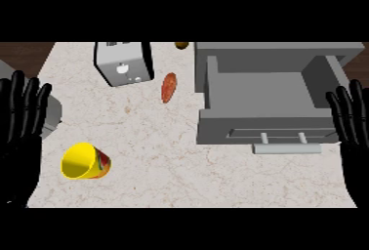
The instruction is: Pick up the cup, place it into the drawer and close the drawer
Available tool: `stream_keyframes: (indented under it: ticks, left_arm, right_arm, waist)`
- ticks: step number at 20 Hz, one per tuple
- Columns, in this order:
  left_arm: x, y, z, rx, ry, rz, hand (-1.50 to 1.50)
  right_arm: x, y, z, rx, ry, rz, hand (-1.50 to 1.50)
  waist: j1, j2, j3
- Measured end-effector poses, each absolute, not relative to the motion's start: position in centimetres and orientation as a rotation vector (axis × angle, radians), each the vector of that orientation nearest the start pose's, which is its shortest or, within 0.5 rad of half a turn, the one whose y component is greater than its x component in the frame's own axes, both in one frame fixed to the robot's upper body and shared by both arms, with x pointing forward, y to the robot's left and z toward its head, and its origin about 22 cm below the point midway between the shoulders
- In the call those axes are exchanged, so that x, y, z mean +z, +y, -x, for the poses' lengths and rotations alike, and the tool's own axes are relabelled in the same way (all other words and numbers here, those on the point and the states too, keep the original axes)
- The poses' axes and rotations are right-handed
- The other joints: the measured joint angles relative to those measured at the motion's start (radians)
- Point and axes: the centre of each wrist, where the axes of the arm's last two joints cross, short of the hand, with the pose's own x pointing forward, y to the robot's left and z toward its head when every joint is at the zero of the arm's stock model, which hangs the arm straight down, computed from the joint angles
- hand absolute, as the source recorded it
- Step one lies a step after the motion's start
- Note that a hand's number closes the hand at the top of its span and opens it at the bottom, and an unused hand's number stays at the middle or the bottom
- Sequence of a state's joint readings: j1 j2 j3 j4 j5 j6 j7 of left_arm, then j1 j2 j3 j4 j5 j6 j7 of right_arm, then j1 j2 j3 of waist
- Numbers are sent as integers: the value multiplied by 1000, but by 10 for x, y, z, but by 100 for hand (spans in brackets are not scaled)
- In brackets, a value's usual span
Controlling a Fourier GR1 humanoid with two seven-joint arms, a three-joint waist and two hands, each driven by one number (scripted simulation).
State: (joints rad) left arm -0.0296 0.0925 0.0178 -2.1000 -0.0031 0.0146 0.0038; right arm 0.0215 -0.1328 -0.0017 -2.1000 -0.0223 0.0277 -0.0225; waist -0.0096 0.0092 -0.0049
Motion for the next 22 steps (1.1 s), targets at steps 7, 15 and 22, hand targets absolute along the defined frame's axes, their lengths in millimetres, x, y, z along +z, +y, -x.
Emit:
stream_keyframes:
  ticks: [7,15,22]
  left_arm:
    - [121,247,-202,3,-2087,-124,-150]
    - [112,249,-196,155,-2014,-55,-150]
    - [114,240,-201,185,-2002,-41,-150]
  right_arm:
    - [127,-235,-205,141,-2064,-11,-150]
    - [129,-225,-217,123,-2004,-124,-150]
    - [123,-222,-217,119,-2005,-128,-150]
  waist:
    - [11,-8,4]
    - [12,-9,5]
    - [10,-10,5]
